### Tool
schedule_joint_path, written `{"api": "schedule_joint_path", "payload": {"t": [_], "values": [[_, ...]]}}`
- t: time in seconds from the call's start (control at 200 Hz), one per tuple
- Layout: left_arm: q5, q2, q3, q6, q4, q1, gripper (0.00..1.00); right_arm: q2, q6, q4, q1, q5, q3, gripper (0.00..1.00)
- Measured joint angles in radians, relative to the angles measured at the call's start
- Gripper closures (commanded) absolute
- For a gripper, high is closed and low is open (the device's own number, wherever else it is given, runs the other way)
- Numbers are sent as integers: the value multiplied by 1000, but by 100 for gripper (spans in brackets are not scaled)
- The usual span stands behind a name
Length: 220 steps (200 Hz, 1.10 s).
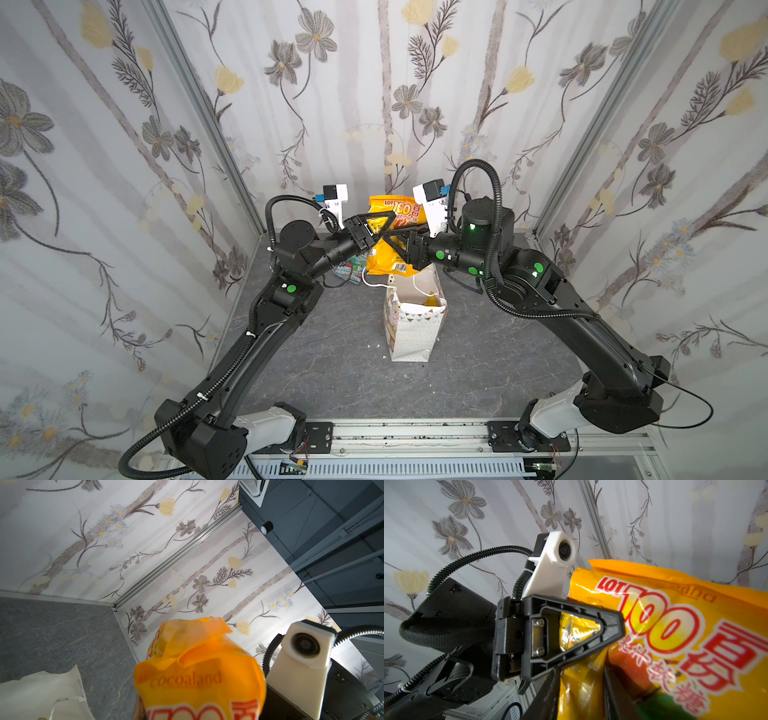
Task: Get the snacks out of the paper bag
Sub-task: 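Pass the yellow pack from the right gripper to the left gripper, then carry the yellow pack toward the candy packs with the left gripper while the right withdraws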
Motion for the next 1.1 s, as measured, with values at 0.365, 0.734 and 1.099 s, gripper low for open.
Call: {"api": "schedule_joint_path", "payload": {"t": [0.365,0.734,1.099], "values": [[24,-38,-11,28,-38,46,77,-100,-21,72,3,26,-72,34],[5,-92,-100,19,-85,269,80,-357,4,337,-65,153,-480,1],[56,-51,-237,-76,-19,471,82,-375,103,381,-130,100,-587,1]]}}
